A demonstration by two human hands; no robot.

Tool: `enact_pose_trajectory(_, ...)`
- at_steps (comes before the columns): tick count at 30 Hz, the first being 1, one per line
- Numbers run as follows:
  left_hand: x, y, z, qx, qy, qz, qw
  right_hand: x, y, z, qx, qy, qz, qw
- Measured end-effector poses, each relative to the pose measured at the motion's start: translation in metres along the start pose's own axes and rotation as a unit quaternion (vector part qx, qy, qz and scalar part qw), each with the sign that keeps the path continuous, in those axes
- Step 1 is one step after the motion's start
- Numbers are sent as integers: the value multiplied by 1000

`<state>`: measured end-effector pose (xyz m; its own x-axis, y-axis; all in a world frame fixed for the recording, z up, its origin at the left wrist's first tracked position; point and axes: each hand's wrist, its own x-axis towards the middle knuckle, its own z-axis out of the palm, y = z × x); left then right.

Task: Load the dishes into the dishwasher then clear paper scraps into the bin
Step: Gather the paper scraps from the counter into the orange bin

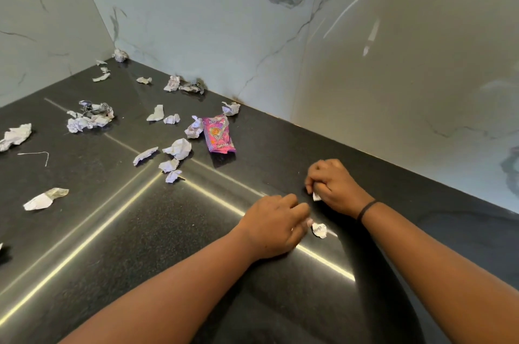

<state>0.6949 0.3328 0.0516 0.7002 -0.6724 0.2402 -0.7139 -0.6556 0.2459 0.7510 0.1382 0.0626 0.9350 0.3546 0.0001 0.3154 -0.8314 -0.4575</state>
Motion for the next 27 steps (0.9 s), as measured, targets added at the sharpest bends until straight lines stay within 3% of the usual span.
enact_pose_trajectory(3,-1,4,-2,29,-26,-8,999,-51,-4,0,27,18,-4,999)
enact_pose_trajectory(8,0,15,-2,64,-55,-46,995,-95,-21,27,-50,51,2,997)
enact_pose_trajectory(12,4,25,1,46,-17,-65,997,-93,-28,34,-85,95,33,991)
enact_pose_trajectory(15,8,26,-2,57,-39,-79,995,-85,-28,35,-127,106,42,985)
enact_pose_trajectory(17,8,27,-3,52,-52,-94,993,-82,-27,37,-151,155,41,975)
enact_pose_trajectory(24,-34,36,-13,30,-30,-125,991,-93,-37,41,-180,245,78,949)
enact_pose_trajectory(27,-72,44,-22,18,-33,-130,991,-109,-59,47,-183,223,106,952)
